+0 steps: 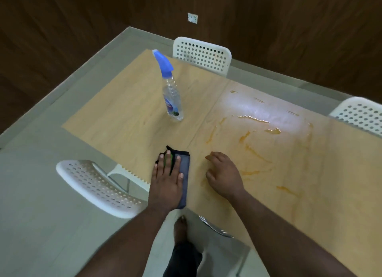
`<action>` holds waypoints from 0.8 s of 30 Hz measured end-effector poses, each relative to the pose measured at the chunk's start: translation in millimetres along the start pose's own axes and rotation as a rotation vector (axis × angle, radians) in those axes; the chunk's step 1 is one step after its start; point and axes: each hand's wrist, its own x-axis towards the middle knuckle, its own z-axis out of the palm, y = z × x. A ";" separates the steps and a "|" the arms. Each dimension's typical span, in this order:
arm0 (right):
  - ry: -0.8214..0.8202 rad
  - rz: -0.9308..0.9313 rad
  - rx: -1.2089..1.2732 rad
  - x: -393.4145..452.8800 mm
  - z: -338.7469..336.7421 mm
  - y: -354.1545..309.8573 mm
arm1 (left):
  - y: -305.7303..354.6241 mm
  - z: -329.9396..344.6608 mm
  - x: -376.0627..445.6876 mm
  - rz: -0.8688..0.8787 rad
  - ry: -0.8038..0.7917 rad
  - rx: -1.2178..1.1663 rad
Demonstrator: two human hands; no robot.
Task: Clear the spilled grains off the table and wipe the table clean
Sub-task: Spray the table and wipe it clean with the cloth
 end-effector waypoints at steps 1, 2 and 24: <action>0.019 -0.004 -0.024 -8.8 6.5 4.9 | 1.7 1.2 -6.5 0.025 -0.007 0.017; 0.036 -0.009 -0.041 -14.6 12.4 9.4 | 2.2 2.2 -10.0 0.043 -0.015 0.029; 0.139 0.021 -0.204 -31.3 43.9 17.0 | 7.5 9.2 -0.5 0.060 0.026 0.100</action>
